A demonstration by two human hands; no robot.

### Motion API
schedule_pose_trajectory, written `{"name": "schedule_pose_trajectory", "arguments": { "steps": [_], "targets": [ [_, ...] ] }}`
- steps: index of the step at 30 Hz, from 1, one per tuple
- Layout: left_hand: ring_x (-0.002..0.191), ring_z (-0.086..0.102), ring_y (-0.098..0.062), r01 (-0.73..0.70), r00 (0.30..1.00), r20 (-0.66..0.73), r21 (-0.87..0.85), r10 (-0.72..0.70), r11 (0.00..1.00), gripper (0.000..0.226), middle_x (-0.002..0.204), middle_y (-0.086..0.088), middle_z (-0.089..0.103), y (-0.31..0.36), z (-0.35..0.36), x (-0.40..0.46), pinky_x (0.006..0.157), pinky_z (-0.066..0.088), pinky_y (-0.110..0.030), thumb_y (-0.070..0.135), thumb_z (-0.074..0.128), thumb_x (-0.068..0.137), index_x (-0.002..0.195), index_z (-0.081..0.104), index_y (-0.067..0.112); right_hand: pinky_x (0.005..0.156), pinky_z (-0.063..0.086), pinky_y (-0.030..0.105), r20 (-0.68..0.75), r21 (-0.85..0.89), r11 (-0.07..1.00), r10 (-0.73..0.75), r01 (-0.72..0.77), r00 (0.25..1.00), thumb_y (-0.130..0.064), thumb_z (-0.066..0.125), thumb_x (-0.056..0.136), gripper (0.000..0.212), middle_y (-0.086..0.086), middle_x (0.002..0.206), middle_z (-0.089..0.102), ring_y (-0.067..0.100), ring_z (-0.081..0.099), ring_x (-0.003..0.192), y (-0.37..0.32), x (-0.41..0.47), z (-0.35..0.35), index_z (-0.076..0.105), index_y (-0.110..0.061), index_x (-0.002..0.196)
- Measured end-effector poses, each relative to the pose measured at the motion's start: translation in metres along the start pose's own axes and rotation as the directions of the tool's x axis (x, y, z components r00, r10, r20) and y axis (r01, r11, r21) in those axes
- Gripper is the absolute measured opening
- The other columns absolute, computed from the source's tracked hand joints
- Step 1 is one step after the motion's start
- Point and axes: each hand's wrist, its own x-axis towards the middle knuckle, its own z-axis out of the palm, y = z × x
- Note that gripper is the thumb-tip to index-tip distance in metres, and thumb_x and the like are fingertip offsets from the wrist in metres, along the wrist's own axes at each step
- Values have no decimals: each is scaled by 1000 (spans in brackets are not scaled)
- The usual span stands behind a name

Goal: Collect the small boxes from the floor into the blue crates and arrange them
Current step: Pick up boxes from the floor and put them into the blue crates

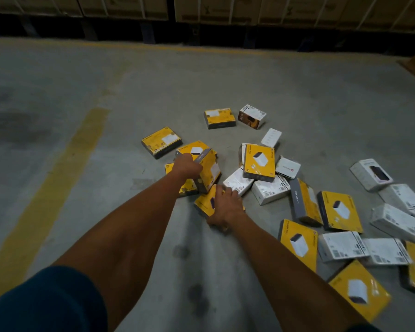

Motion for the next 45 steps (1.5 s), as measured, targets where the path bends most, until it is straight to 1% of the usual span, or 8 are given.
{"name": "schedule_pose_trajectory", "arguments": {
  "steps": [9, 11, 14, 17, 20, 24, 31, 45],
  "targets": [
    [68, 71, -26, 97, 984, -58, -619, -169, 779, 21, 65, -6, 72, 46, -123, -74, 81, 62, -42, 28, 74, 77, 82, 75, 7, 105, 43, 46, -14, 561, 811, 207, -164, 978, -56, 90, 67, 124, 20, 153, 36, 41, 41, 140, 21, -61, -161, 17, -17, 160],
    [60, 63, -25, 110, 981, -24, -744, -191, 659, 14, 75, -15, 67, 75, -169, -106, 80, 61, -41, 16, 73, 83, 80, 68, 4, 93, 46, 39, -6, 750, 638, 272, -175, 962, -55, 87, 70, 106, 10, 138, 50, 31, 52, 124, 19, -88, -217, 30, -20, 153],
    [69, 61, -24, 148, 975, 45, -862, -218, 484, 5, 82, -15, 58, 126, -245, -166, 75, 61, -38, 7, 62, 94, 89, 59, 7, 84, 56, 42, 119, 977, 135, 291, -164, 949, -57, 84, 65, 87, 5, 123, 66, 25, 66, 103, 4, -136, -310, 47, -24, 136],
    [70, 61, -21, 193, 966, 108, -906, -236, 377, 5, 79, -7, 54, 176, -327, -228, 69, 57, -34, 14, 55, 98, 94, 56, 12, 79, 55, 42, 175, 958, -263, 232, -112, 957, -49, 80, 73, 63, 10, 101, 65, 27, 65, 85, -17, -190, -408, 62, -15, 123],
    [77, 65, -24, 187, 971, 130, -937, -202, 295, 13, 83, -7, 58, 227, -411, -283, 72, 59, -37, 19, 52, 104, 95, 58, 11, 96, 49, 50, 146, 890, -451, 152, -63, 977, -49, 83, 68, 75, 19, 117, 59, 34, 59, 105, -40, -242, -507, 64, -11, 129],
    [83, 66, -28, 164, 983, 137, -955, -125, 246, 16, 91, -10, 61, 291, -525, -349, 71, 61, -40, 22, 55, 106, 97, 60, 10, 110, 42, 59, 87, 853, -520, 65, -40, 994, -48, 52, 96, 56, 18, 132, 68, 41, 64, 120, -67, -299, -639, 63, -13, 139],
    [110, 72, -33, 10, 989, 47, -969, 143, 248, 41, 131, -14, 67, 367, -707, -454, 95, 60, -51, 6, 61, 102, 142, 57, 15, 103, 53, 56, 34, 922, -386, 13, -26, 999, -46, 68, 96, 57, 14, 127, 73, 37, 69, 118, -134, -375, -834, 56, -18, 144],
    [113, 66, -21, -382, 888, -176, -797, 424, 468, 41, 127, -4, 65, 372, -892, -559, 102, 52, -42, 9, 87, 76, 115, 73, 13, 84, 61, 53, -63, 912, -409, -90, 21, 994, -47, 61, 101, 48, 20, 126, 72, 38, 72, 108, -306, -439, -964, 62, -15, 136]
  ]
}}
